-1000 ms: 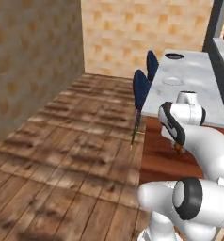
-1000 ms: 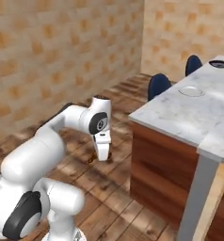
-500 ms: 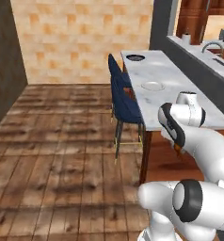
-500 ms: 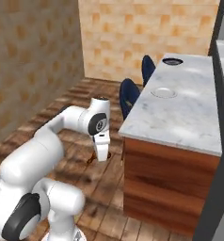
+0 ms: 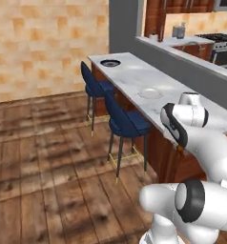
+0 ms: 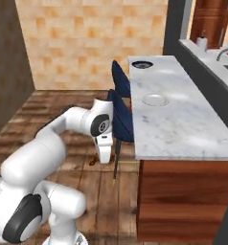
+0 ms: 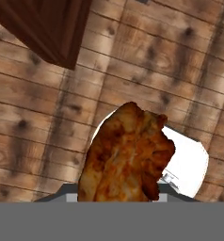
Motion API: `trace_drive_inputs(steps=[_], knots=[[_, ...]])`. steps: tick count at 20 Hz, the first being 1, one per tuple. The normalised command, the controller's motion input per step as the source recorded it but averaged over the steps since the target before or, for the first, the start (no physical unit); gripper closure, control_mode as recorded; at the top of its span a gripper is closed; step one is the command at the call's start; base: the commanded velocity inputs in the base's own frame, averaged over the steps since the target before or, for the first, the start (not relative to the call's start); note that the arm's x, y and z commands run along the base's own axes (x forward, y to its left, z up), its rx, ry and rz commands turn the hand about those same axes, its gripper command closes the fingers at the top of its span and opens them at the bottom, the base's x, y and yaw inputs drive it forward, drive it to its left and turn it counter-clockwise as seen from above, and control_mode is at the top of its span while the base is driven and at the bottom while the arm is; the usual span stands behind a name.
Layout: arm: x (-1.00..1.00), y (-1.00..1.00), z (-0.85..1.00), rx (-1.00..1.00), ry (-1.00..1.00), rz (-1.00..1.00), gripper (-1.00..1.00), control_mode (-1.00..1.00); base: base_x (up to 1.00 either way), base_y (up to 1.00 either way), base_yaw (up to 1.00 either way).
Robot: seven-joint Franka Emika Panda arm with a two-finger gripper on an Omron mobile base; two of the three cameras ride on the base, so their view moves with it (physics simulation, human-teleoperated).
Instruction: Take the chicken drumsticks from the pan and place one on each plate on the dining counter.
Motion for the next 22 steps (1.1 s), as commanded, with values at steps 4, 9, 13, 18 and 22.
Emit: trace_drive_inputs(steps=[4,9,13,18,22], knots=[[0.0,0.0,0.0,0.0,0.0,0.0,1.0,1.0,0.33,1.0,-0.53],[0.0,0.0,0.0,0.0,0.0,0.0,1.0,1.0,0.35,1.0,-0.52],[0.0,0.0,0.0,0.0,0.0,0.0,1.0,1.0,0.42,1.0,-0.5],[0.0,0.0,0.0,0.0,0.0,0.0,1.0,1.0,0.73,1.0,-0.4],[0.0,0.0,0.0,0.0,0.0,0.0,1.0,1.0,0.75,1.0,-0.38]])
